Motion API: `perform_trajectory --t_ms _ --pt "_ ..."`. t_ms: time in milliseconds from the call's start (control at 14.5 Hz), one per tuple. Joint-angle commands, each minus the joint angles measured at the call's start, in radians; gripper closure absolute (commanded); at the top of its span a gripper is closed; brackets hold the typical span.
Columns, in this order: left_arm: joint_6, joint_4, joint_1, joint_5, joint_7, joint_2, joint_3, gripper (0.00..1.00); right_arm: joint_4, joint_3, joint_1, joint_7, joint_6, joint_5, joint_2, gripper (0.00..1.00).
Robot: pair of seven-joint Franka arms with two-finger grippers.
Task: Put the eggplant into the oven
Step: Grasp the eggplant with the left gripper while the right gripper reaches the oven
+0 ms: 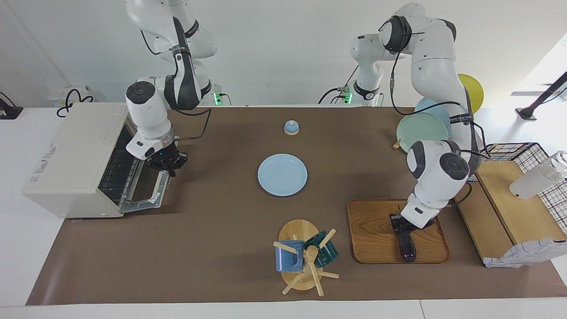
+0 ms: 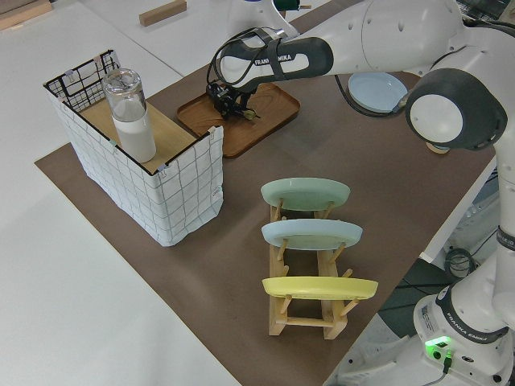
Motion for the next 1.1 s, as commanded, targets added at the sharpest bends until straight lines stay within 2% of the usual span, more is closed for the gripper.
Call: perform_trajectory --t_ms 0,275,413,619,826,1032 --pt "-0.053 0.013 -0.005 0.011 0.002 -0.010 0.003 1.00 -0.010 -0.026 -0.043 -0.001 0.046 -0.039 0.037 1.00" --pt "-0.133 0.047 -0.003 -0.012 -0.004 -0.031 0.000 1.00 -0.010 -0.026 -0.022 0.032 0.052 -0.036 0.065 1.00" --pt "-0.162 0.035 -0.003 -0.094 -0.010 -0.100 0.002 1.00 -0.011 -0.026 -0.019 0.051 0.062 -0.036 0.065 1.00" --pt "-0.303 0.031 -0.005 -0.147 -0.099 -0.212 0.000 1.00 -0.046 -0.025 -0.015 0.088 0.101 -0.034 0.062 1.00" --pt "-0.441 -0.005 -0.060 -0.153 -0.185 -0.319 -0.003 1.00 -0.067 -0.025 -0.002 0.098 0.117 -0.034 0.057 1.00" --pt "-0.455 -0.088 -0.154 -0.175 -0.323 -0.404 -0.004 1.00 -0.041 -0.018 0.059 0.106 0.106 0.030 0.059 1.00"
